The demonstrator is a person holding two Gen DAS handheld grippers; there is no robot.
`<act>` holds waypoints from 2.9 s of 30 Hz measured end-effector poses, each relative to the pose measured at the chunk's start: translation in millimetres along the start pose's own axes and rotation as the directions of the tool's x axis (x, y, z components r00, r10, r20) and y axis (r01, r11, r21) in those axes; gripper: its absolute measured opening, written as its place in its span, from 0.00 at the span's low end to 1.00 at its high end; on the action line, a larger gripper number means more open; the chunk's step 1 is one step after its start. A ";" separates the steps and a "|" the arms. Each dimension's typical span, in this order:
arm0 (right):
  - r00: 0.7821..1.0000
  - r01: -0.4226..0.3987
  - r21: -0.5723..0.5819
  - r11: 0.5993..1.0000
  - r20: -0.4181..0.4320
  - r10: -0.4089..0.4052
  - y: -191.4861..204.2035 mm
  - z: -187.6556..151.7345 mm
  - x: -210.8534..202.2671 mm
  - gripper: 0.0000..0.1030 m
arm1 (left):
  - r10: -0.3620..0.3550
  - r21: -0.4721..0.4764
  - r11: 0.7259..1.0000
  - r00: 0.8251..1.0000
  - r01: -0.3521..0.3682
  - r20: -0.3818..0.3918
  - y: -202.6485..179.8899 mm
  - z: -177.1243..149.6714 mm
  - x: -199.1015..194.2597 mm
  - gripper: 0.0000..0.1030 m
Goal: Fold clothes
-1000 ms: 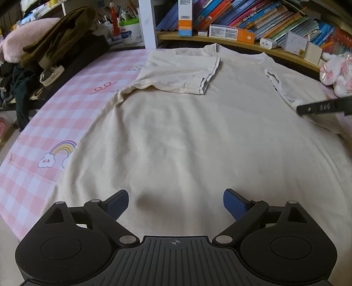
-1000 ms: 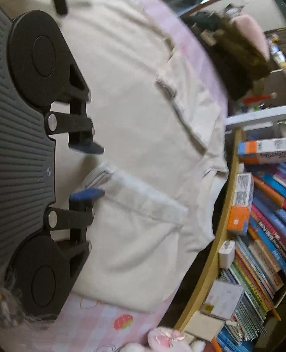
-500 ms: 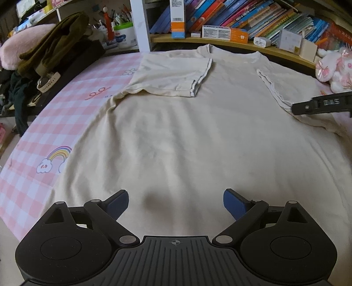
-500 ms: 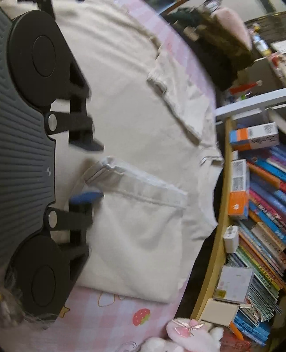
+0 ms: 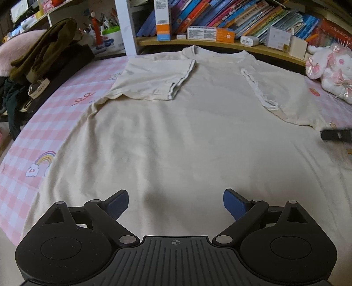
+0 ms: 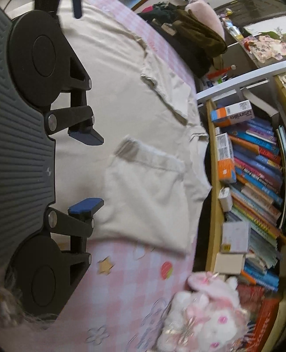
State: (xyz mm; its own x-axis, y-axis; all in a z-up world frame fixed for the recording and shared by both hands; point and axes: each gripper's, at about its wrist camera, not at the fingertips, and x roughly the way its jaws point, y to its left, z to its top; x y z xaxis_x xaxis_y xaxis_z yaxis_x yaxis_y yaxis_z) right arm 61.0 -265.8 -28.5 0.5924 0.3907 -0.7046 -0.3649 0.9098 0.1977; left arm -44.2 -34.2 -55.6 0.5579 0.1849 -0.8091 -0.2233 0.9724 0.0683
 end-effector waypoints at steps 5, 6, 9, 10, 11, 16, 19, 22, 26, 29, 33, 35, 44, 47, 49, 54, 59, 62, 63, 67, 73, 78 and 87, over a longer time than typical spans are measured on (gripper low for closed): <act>0.999 0.046 0.009 0.999 -0.023 -0.046 -11.1 -26.4 -21.3 0.61 | -0.007 0.011 1.000 1.000 0.007 0.006 -16.0 -0.4 -2.3 0.92; 0.998 0.050 0.011 0.999 -0.028 -0.050 -12.6 -31.3 -24.7 0.61 | -0.009 0.014 1.000 1.000 0.009 0.005 -19.8 -0.4 -2.4 0.92; 0.997 0.059 0.005 0.998 -0.051 -0.058 -14.9 -45.3 -31.2 0.65 | -0.027 0.021 0.999 1.000 0.027 0.003 -29.7 -1.3 -3.9 0.92; 0.997 0.056 0.004 0.998 -0.059 -0.056 -15.4 -48.9 -32.4 0.66 | -0.034 0.024 0.999 0.999 0.034 0.002 -32.8 -1.9 -4.6 0.92; 0.996 0.052 0.003 0.999 -0.068 -0.052 -15.8 -52.3 -33.4 0.66 | -0.040 0.024 0.999 0.999 0.040 0.000 -35.0 -2.8 -5.2 0.92; 0.996 0.027 -0.008 1.000 -0.083 -0.027 -18.7 -62.2 -37.9 0.66 | -0.031 -0.003 1.000 0.999 0.031 -0.009 -36.2 -8.9 -8.6 0.92; 0.997 0.031 0.001 1.000 -0.077 -0.030 -24.1 -64.7 -40.2 0.64 | 0.002 -0.038 0.999 1.000 -0.002 -0.014 -30.7 -13.1 -11.6 0.92; 0.996 0.047 0.013 0.999 -0.074 -0.046 -29.8 -66.9 -41.3 0.62 | 0.021 -0.055 0.998 1.000 -0.023 -0.021 -28.2 -16.4 -13.5 0.92; 0.996 0.048 0.010 0.999 -0.078 -0.048 -34.0 -69.4 -41.2 0.59 | 0.040 -0.069 0.997 0.999 -0.042 -0.031 -26.0 -20.7 -15.4 0.92; 0.997 0.026 0.000 1.000 -0.076 -0.025 -33.2 -69.1 -40.5 0.49 | 0.051 -0.077 0.996 0.998 -0.053 -0.035 -24.8 -22.9 -17.9 0.92; 0.996 -0.033 -0.010 0.999 -0.081 0.032 -30.0 -68.2 -37.8 0.32 | 0.067 -0.091 0.993 0.997 -0.070 -0.035 -21.4 -25.2 -21.0 0.92; 0.995 -0.046 -0.015 0.999 -0.085 0.045 -28.9 -67.6 -36.1 0.04 | 0.073 -0.100 0.992 0.997 -0.076 -0.034 -19.0 -25.6 -21.5 0.92; 0.996 -0.038 0.048 0.998 -0.075 0.042 -42.5 -70.4 -39.2 0.04 | 0.070 -0.087 0.994 0.997 -0.072 -0.034 -19.7 -26.4 -21.8 0.92; 0.995 -0.060 0.087 0.994 -0.076 0.067 -44.6 -71.8 -40.2 0.08 | 0.068 -0.087 0.994 0.997 -0.071 -0.029 -17.2 -25.8 -21.8 0.92; 0.994 -0.067 0.113 0.991 -0.075 0.075 -46.5 -72.9 -42.2 0.12 | 0.069 -0.090 0.993 0.997 -0.071 -0.025 -14.9 -25.1 -21.3 0.92; 0.995 -0.067 0.146 0.987 -0.067 0.077 -46.5 -76.6 -49.1 0.27 | 0.059 -0.075 0.995 0.998 -0.059 -0.005 -10.1 -19.2 -18.2 0.92; 0.996 -0.044 0.173 0.984 -0.067 0.056 -42.2 -83.3 -56.4 0.34 | 0.058 -0.053 0.997 0.998 -0.056 0.035 6.0 -10.9 -18.3 0.92; 0.997 -0.022 0.201 0.979 -0.068 0.037 -38.0 -88.5 -59.6 0.35 | 0.057 -0.049 0.997 0.997 -0.055 0.055 21.7 -7.7 -17.9 0.92; 0.997 -0.013 0.212 0.977 -0.068 0.028 -36.7 -90.2 -60.7 0.35 | 0.058 -0.048 0.997 0.997 -0.055 0.060 27.6 -7.0 -17.6 0.92; 0.998 0.034 0.265 0.964 -0.061 -0.019 -35.9 -98.0 -67.5 0.37 | 0.058 -0.062 0.997 0.995 -0.053 0.076 57.7 -9.2 -19.0 0.92; 0.993 0.119 0.314 0.942 -0.054 -0.108 -26.5 -116.5 -81.3 0.37 | 0.063 -0.093 0.994 0.995 -0.056 0.079 112.0 -22.8 -21.5 0.92; 0.986 0.165 0.324 0.932 -0.060 -0.154 1.0 -130.7 -89.9 0.40 | 0.078 -0.129 0.989 0.994 -0.068 0.075 157.9 -38.3 -24.9 0.92; 0.952 0.303 0.358 0.883 -0.066 -0.300 38.6 -164.2 -112.4 0.44 | 0.041 -0.130 0.991 0.997 -0.033 0.064 215.1 -66.4 -27.6 0.92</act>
State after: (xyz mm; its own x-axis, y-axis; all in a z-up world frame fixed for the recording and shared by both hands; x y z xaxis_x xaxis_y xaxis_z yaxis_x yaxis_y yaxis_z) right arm -137.6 -297.6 -53.5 0.6259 0.0900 -0.7747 0.1144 0.9720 0.2053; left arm -160.6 160.4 -57.3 0.5984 0.2336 -0.7663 -0.3435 0.9390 0.0180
